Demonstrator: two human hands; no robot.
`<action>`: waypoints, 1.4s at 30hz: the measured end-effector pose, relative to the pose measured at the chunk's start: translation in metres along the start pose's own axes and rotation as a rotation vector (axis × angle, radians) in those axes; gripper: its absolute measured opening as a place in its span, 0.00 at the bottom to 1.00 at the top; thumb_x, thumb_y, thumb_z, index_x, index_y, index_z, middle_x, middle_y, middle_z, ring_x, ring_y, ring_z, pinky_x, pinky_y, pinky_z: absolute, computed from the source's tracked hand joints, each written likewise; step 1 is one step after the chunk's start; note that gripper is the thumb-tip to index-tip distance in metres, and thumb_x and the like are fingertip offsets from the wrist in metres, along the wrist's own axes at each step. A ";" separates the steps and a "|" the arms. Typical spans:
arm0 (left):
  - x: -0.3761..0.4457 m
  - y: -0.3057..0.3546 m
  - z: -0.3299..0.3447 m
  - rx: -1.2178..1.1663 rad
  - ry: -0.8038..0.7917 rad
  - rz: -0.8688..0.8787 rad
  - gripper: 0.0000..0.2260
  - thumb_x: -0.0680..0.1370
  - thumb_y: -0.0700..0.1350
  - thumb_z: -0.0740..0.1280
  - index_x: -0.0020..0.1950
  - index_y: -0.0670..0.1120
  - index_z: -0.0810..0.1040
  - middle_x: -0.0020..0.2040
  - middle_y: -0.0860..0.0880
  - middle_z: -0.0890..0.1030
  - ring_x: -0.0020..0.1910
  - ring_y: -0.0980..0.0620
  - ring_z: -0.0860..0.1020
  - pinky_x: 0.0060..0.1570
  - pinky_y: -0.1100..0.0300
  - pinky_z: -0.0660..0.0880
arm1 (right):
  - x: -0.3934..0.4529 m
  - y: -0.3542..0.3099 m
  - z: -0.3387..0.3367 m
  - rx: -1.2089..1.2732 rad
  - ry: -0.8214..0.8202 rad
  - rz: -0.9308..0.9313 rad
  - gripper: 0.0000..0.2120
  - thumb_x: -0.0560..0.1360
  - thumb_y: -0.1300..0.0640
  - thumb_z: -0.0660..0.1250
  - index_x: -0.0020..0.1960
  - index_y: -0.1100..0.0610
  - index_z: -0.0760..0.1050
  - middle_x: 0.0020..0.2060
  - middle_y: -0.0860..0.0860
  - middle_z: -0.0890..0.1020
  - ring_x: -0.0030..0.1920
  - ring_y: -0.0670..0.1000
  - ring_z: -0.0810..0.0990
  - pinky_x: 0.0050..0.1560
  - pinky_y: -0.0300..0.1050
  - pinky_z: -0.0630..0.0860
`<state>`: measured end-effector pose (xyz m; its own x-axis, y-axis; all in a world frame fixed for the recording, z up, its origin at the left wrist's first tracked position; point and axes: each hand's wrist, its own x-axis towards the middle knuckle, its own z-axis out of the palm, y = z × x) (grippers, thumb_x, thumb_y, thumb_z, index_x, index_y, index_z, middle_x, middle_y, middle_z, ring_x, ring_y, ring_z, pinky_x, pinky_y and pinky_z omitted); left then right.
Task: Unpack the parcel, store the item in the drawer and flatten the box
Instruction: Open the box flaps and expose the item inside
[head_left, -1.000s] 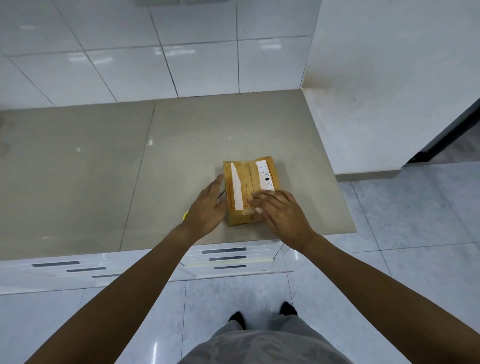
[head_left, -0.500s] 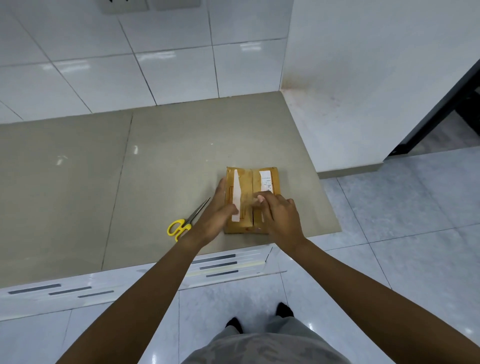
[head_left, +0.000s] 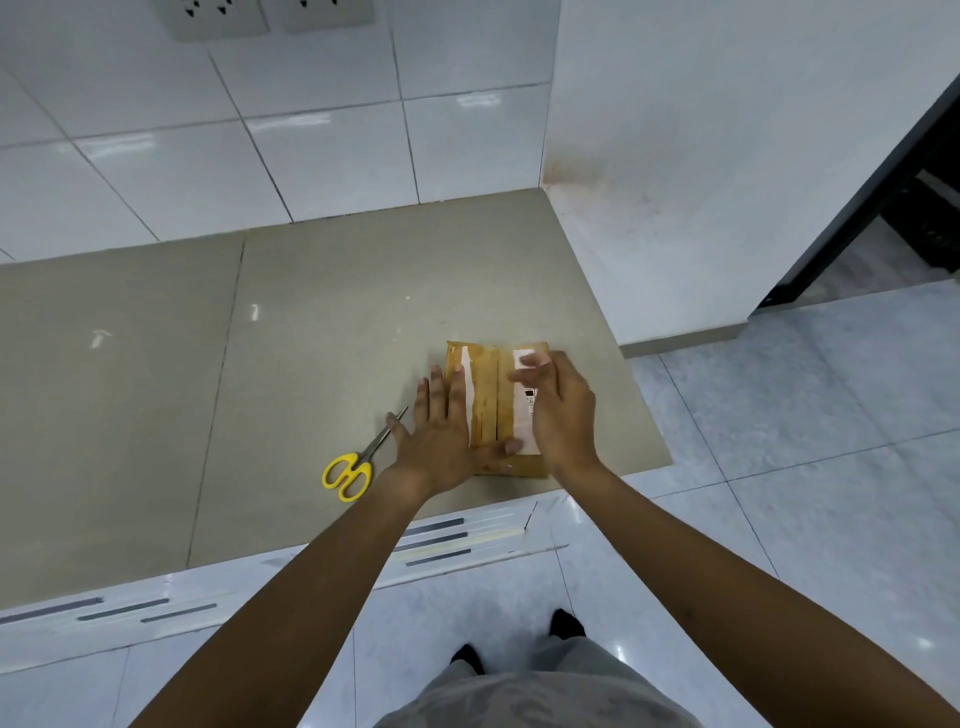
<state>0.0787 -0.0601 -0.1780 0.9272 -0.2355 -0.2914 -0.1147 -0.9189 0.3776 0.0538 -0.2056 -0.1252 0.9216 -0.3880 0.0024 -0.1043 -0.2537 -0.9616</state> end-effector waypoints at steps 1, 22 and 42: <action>0.002 0.000 0.000 0.009 -0.005 0.010 0.58 0.54 0.85 0.45 0.74 0.56 0.29 0.78 0.49 0.33 0.77 0.46 0.36 0.66 0.26 0.41 | 0.006 -0.005 -0.003 0.035 0.029 0.018 0.14 0.83 0.53 0.53 0.51 0.54 0.77 0.43 0.48 0.85 0.45 0.40 0.81 0.45 0.32 0.75; -0.010 0.046 0.006 0.231 -0.059 0.040 0.50 0.62 0.81 0.41 0.76 0.55 0.30 0.77 0.49 0.29 0.74 0.42 0.29 0.61 0.21 0.38 | 0.067 -0.022 -0.068 0.376 0.291 0.174 0.14 0.81 0.55 0.53 0.51 0.56 0.77 0.46 0.54 0.85 0.46 0.50 0.85 0.50 0.52 0.80; 0.023 0.061 -0.013 0.246 -0.255 0.116 0.44 0.71 0.70 0.56 0.78 0.54 0.40 0.77 0.47 0.30 0.74 0.41 0.29 0.61 0.21 0.36 | 0.087 -0.019 -0.105 0.417 0.451 0.153 0.13 0.81 0.58 0.51 0.52 0.59 0.73 0.41 0.54 0.82 0.40 0.52 0.83 0.39 0.47 0.76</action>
<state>0.0975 -0.1176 -0.1497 0.7880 -0.3850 -0.4805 -0.3245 -0.9229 0.2073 0.0972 -0.3276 -0.0776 0.6502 -0.7509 -0.1158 0.0160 0.1658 -0.9860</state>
